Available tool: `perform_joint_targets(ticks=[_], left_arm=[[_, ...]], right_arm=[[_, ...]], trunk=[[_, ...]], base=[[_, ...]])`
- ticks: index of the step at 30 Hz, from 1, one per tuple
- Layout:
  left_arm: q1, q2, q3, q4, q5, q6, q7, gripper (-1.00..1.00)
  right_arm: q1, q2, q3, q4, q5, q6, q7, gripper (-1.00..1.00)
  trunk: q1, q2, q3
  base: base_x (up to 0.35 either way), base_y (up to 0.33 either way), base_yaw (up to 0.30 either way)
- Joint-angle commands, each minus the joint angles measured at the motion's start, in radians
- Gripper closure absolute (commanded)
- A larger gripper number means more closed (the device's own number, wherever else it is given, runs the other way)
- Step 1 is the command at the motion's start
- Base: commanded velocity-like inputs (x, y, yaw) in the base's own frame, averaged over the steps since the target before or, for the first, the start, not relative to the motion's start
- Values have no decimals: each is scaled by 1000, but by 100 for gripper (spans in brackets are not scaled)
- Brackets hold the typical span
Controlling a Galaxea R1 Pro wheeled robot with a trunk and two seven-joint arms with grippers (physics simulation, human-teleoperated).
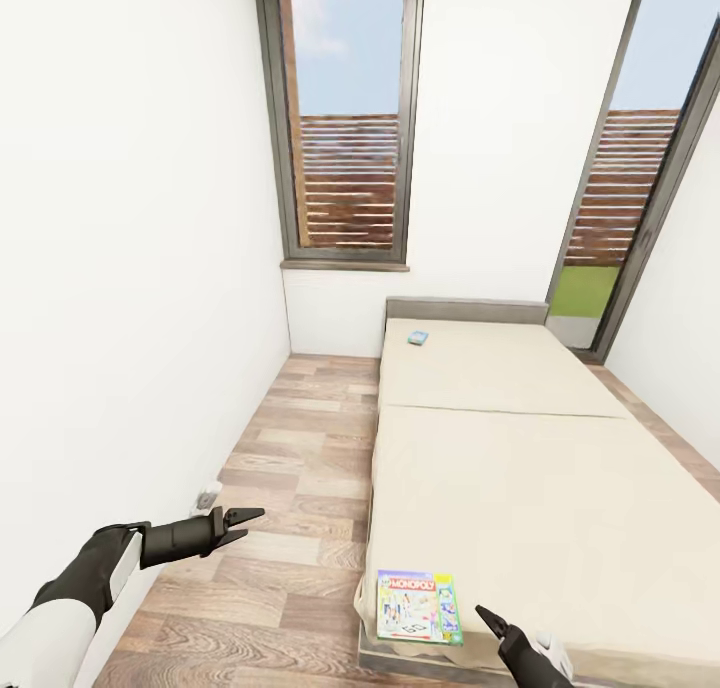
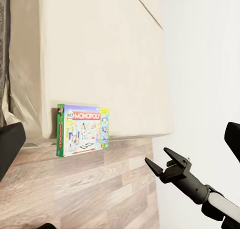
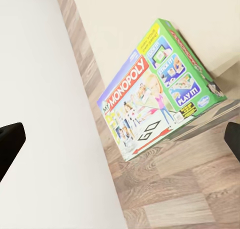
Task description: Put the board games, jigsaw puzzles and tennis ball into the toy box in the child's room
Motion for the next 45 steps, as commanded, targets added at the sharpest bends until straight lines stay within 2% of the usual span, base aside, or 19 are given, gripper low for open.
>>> perform_joint_targets(ticks=[1, 19, 29, 35, 42, 45], left_arm=[[-1, 0, 4, 0, -2, 9, -4, -100], [-1, 0, 4, 0, -2, 9, -3, -100], [-2, 0, 5, 0, 1, 9, 39, -100], [-2, 0, 5, 0, 1, 10, 41, -100], [-4, 5, 4, -1, 3, 26, 28, -100], [-4, 10, 4, -19, 4, 61, -10, -100]], right_arm=[[-1, 0, -3, 0, -7, 9, 2, -100], [-1, 10, -7, 26, -20, 12, -2, -100], [-1, 9, -9, 32, -21, 22, -2, -100], [-1, 8, -9, 32, -21, 23, -2, -100], [-1, 8, -8, 32, -21, 28, 5, -100], [-1, 8, -8, 32, -21, 31, 8, -100]], trunk=[[4, -8, -4], [73, -134, -61], [111, -204, -92], [134, -246, -111], [161, -295, -133], [173, -316, -142]], base=[[0, 0, 0], [0, 0, 0], [0, 0, 0], [0, 0, 0], [0, 0, 0], [0, 0, 0]])
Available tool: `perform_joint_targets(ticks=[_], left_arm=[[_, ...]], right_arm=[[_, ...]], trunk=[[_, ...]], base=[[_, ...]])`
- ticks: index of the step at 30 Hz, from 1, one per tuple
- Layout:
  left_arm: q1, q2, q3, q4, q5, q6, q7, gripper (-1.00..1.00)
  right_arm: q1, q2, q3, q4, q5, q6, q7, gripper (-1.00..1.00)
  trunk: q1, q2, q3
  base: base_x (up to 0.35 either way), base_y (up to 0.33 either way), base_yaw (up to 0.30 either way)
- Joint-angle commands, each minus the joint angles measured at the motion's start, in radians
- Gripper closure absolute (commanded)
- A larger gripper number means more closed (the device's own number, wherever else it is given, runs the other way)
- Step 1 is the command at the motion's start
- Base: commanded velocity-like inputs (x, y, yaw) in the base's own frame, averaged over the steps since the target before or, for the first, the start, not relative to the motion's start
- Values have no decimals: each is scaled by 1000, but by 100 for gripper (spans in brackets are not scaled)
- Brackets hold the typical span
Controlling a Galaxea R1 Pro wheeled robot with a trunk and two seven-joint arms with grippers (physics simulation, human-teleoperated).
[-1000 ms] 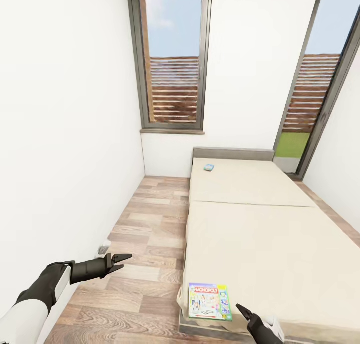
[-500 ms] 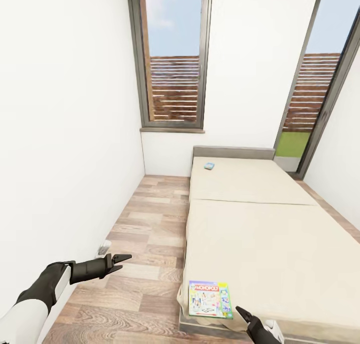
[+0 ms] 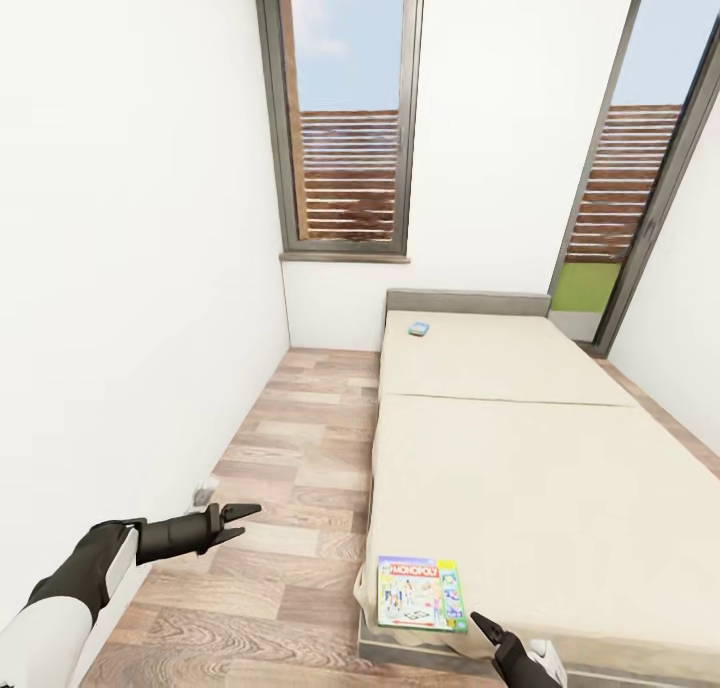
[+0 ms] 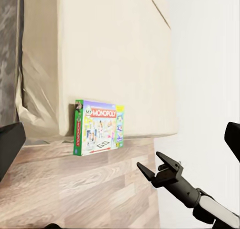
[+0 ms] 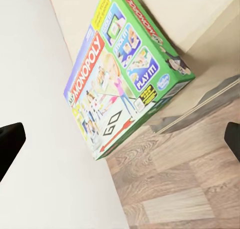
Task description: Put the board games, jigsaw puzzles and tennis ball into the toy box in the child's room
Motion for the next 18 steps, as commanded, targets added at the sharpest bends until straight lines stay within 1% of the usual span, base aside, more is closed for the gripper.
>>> perform_joint_targets(ticks=[1, 2, 4, 6, 7, 9, 10, 12, 13, 15, 18], left_arm=[[0, 0, 2, -9, -2, 18, -19, -100], [1, 2, 1, -33, -2, 35, -57, -100], [5, 4, -1, -64, -3, 52, -106, -100], [21, 13, -8, -130, -4, 75, -216, -100], [28, 16, -11, -147, -4, 80, -244, -100], [64, 29, -33, -221, -5, 96, -343, -100], [79, 35, -42, -259, -6, 107, -381, -100], [93, 41, -48, -294, -6, 119, -408, -100], [107, 47, -52, -325, -6, 132, -424, -100], [127, 55, -56, -368, -6, 148, -424, -100], [136, 58, -57, -389, -7, 154, -424, -100]], right_arm=[[-1, 0, -3, 0, -8, 9, 2, -100], [-1, 0, -3, 0, -8, 10, 3, -100], [-1, 0, -3, 2, -8, 10, 3, -100], [-1, 0, -3, 6, -8, 10, 4, -100], [-1, 0, -2, 7, -8, 10, 4, -100], [-1, 1, -1, 9, -7, 8, 6, -100], [-1, 1, 0, 10, -7, 7, 6, -100], [-1, 1, 1, 10, -6, 7, 5, -100], [-1, 2, 1, 10, -6, 6, 5, -100], [-1, 3, 2, 11, -7, 6, 4, -100], [-1, 3, 2, 12, -7, 7, 5, -100]], trunk=[[4, -8, -4], [8, -15, -7], [15, -29, -14], [23, -43, -20], [27, -50, -23], [35, -64, -29], [38, -71, -32], [46, -85, -39], [50, -92, -42], [58, -106, -48], [69, -127, -58]], base=[[0, 0, 0], [0, 0, 0], [0, 0, 0], [0, 0, 0], [0, 0, 0], [0, 0, 0], [0, 0, 0], [0, 0, 0], [0, 0, 0], [0, 0, 0], [0, 0, 0]])
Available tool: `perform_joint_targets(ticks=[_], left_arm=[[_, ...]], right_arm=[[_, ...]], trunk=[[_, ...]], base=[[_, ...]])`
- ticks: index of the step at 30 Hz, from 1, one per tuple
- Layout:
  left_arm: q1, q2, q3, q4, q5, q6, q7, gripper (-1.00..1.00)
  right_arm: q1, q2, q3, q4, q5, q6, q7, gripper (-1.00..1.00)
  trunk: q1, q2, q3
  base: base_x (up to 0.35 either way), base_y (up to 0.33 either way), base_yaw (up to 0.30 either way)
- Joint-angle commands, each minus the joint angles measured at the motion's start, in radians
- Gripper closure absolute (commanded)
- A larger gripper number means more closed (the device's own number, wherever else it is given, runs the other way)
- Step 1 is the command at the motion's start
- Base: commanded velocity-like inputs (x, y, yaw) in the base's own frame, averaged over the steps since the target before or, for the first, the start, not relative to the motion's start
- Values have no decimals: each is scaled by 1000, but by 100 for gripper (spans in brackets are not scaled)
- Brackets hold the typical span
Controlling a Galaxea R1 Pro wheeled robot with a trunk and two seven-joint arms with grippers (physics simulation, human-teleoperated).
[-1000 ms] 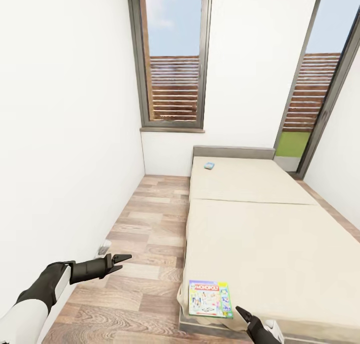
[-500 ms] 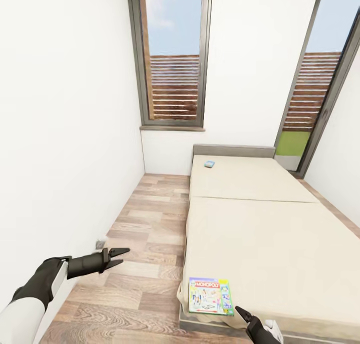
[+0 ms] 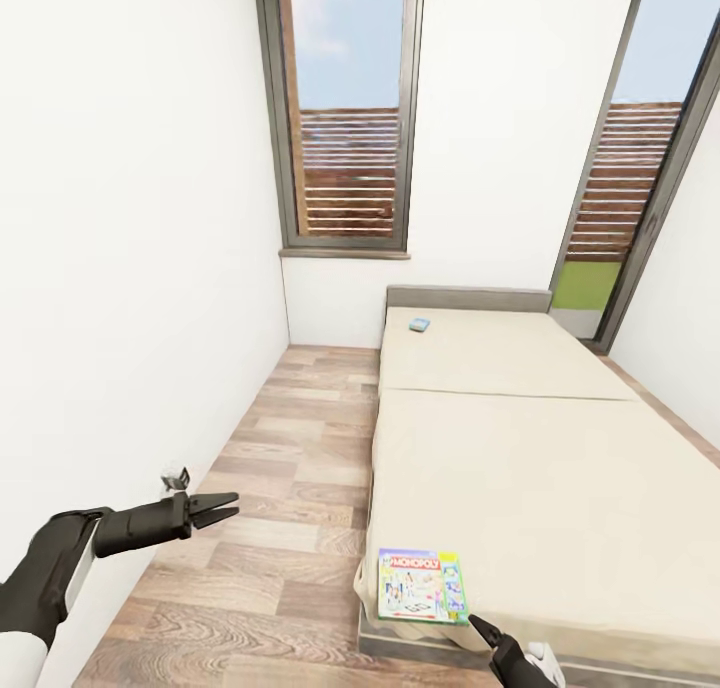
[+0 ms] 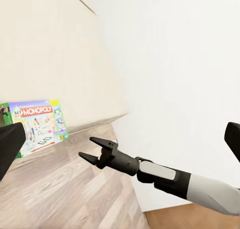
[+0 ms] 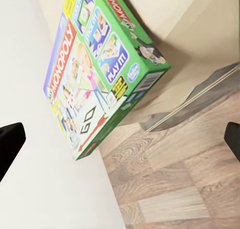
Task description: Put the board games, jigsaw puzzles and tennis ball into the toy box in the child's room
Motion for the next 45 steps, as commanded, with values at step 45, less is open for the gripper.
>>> perform_joint_targets(ticks=[45], left_arm=[[9, 30, 0, -16, -2, 27, -5, -100]], right_arm=[[-1, 17, -5, 7, -6, 8, 157, -100]], trunk=[[88, -162, -73]], base=[[0, 0, 0]])
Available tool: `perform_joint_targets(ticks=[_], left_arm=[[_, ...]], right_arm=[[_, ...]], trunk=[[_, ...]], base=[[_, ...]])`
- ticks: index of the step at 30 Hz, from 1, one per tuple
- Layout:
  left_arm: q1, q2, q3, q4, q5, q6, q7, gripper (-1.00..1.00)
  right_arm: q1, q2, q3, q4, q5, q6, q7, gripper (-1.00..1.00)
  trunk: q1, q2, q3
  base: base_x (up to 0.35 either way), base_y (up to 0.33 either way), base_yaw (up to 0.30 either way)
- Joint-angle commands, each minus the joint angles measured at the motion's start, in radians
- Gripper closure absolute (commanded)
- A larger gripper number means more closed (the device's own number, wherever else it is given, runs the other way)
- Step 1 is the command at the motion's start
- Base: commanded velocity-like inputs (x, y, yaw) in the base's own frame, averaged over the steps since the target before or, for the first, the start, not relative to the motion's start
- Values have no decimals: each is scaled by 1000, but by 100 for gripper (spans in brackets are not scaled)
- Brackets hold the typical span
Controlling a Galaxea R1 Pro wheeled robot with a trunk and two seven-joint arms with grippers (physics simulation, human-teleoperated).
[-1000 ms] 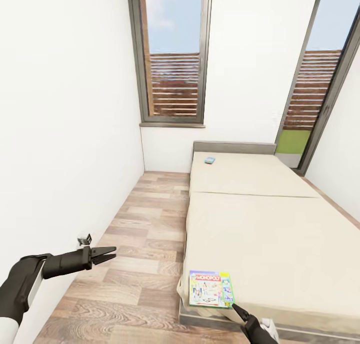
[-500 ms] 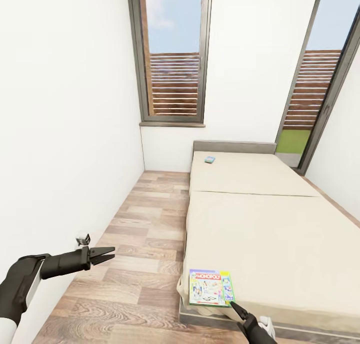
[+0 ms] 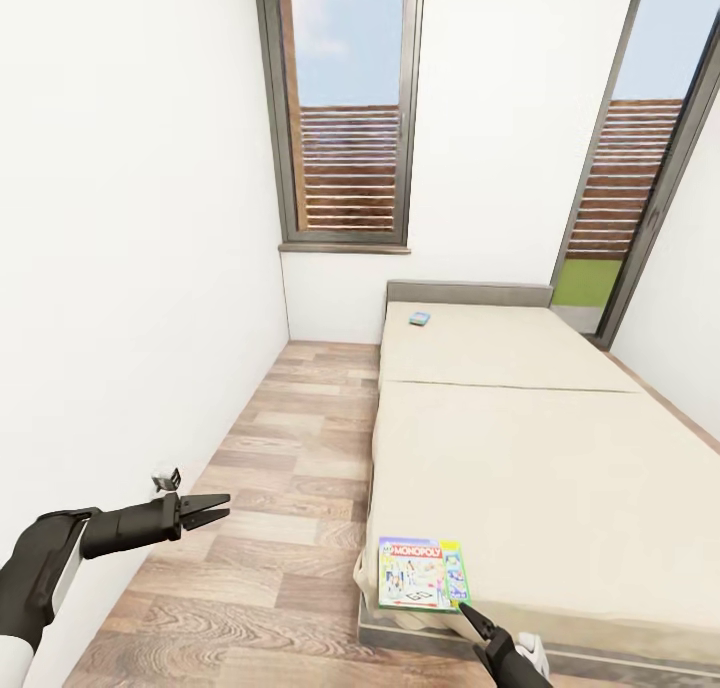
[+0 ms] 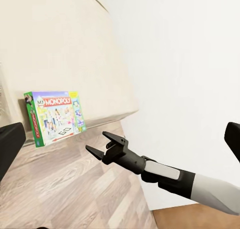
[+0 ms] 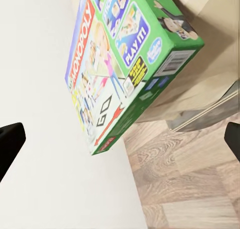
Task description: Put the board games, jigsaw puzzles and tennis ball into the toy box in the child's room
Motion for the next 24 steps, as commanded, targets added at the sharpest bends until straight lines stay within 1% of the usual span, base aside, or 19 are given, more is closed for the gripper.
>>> perform_joint_targets(ticks=[1, 24], left_arm=[[-1, 0, 0, 0, -2, 11, -5, -100], [-1, 0, 0, 2, -5, 9, -5, -100]], right_arm=[[-1, 0, -1, 0, -8, 9, 2, -100], [-1, 1, 0, 9, -8, 4, -3, -100]], trunk=[[4, -8, -4], [92, -169, -76]], base=[[0, 0, 0], [0, 0, 0]])
